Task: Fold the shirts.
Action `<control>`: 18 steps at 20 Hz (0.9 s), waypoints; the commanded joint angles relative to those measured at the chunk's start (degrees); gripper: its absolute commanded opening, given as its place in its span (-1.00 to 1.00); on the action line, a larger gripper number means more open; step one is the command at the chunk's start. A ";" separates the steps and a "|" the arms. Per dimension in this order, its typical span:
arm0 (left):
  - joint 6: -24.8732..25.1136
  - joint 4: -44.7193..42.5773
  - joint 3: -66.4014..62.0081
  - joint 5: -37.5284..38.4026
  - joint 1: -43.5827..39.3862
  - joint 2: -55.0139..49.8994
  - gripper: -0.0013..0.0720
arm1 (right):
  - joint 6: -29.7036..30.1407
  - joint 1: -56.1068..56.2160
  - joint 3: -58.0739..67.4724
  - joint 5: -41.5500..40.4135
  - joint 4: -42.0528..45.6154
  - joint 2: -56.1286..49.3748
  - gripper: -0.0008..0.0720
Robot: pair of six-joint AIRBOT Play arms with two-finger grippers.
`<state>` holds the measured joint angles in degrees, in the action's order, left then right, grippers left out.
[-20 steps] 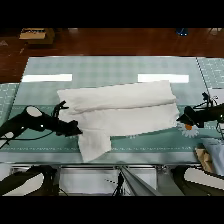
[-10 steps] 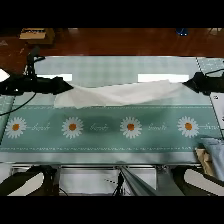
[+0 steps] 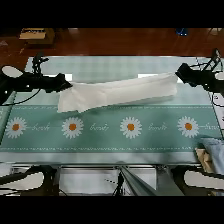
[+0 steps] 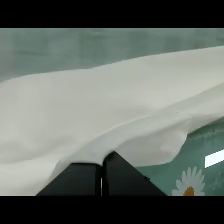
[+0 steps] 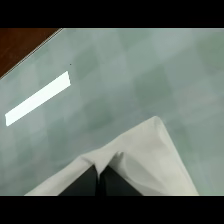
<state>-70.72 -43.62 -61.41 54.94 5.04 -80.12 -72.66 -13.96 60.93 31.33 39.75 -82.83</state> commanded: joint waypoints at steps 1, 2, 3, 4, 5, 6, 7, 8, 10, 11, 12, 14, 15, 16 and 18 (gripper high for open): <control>0.02 -0.02 -0.28 -3.45 1.36 -4.07 -0.91 | -0.50 0.61 0.07 -2.91 -0.66 -3.17 -0.92; 0.02 -0.02 -0.31 -4.04 1.29 -4.94 -0.91 | -0.37 0.63 0.07 -2.58 -0.68 -3.78 -0.92; 0.02 0.09 -0.46 -4.87 1.25 -5.81 -0.91 | -0.35 0.61 0.07 -2.23 -0.66 -4.35 -0.92; 0.02 0.50 -0.55 -5.70 1.20 -6.45 -0.91 | -0.31 0.61 0.07 -1.90 -0.63 -4.81 -0.92; 0.07 1.36 -0.70 -6.71 1.11 -6.97 -0.91 | -0.31 0.63 0.07 -1.64 -0.63 -5.16 -0.92; 0.57 2.80 -0.70 -7.78 0.98 -7.21 -0.91 | -0.31 0.61 0.07 -1.51 -0.66 -5.38 -0.92; 1.38 3.93 -0.70 -8.55 0.90 -7.43 -0.91 | -0.31 0.61 0.07 -1.53 -0.70 -5.57 -0.92; 2.43 3.98 -0.68 -8.96 0.90 -7.72 -0.91 | -0.33 0.61 0.07 -1.55 -0.74 -5.57 -0.91; 3.23 3.96 -0.70 -8.61 1.49 -8.44 -0.63 | 0.24 0.50 0.09 -1.53 -2.99 -4.96 -0.26; 3.26 3.93 -0.70 -7.80 1.95 -8.55 -0.27 | 2.60 0.00 0.31 -1.31 -2.95 -4.09 -0.13; 3.30 3.72 -0.70 -6.86 2.64 -8.50 -0.02 | 5.29 -0.81 0.90 -0.85 -1.90 -2.99 -0.13; 4.13 3.72 -0.70 -3.15 4.61 -8.31 0.10 | 6.21 -2.91 3.32 1.51 4.70 -1.33 -0.13; 4.13 3.72 -0.70 -1.09 5.64 -8.31 0.10 | 5.29 -4.02 4.92 3.80 9.38 -0.92 -0.13; 4.13 3.72 -0.70 1.29 6.67 -8.31 0.10 | 2.56 -5.20 6.73 6.45 15.02 -0.94 0.03; 4.31 3.74 -0.70 5.01 7.96 -8.31 0.10 | -6.36 -6.80 7.80 7.80 24.04 -1.05 0.45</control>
<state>-66.96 -39.99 -62.08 53.80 10.96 -88.36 -71.22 -18.39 66.35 35.33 50.81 -84.40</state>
